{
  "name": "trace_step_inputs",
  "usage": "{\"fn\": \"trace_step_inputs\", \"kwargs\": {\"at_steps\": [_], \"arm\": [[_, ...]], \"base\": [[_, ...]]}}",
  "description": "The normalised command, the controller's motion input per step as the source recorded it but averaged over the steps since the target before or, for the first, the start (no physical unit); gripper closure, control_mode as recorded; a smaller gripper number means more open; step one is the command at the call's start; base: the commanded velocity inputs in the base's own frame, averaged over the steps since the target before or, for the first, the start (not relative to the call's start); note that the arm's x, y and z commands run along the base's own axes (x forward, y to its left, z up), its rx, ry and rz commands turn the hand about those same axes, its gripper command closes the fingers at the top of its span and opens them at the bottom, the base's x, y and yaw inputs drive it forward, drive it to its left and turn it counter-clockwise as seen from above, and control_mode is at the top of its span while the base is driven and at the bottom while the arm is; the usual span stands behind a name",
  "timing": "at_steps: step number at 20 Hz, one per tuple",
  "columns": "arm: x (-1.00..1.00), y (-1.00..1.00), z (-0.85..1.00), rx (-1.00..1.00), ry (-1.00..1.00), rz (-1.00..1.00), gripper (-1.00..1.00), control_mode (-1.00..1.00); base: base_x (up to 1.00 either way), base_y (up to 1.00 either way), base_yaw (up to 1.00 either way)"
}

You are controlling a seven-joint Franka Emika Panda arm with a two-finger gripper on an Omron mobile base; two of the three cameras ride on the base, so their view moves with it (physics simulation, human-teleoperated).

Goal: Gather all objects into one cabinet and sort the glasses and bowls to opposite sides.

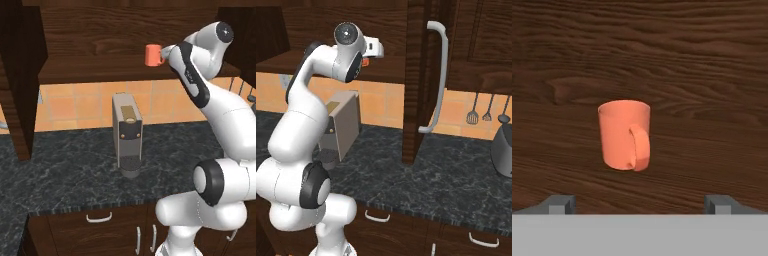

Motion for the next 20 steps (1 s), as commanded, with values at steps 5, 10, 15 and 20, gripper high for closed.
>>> {"fn": "trace_step_inputs", "kwargs": {"at_steps": [5, 10, 15, 20], "arm": [[0.47, 0.00, 0.01, 0.00, 0.00, 0.00, -1.00, -1.00], [0.46, 0.00, 0.00, 0.00, 0.00, 0.00, -1.00, -1.00], [0.28, 0.00, 0.00, 0.00, 0.03, 0.00, -1.00, -1.00], [0.34, 0.00, -0.01, 0.00, 0.06, 0.00, -1.00, -1.00]], "base": [[0.00, 0.00, 0.00], [0.00, 0.00, 0.00], [0.00, 0.00, 0.00], [0.00, 0.00, 0.00]]}}
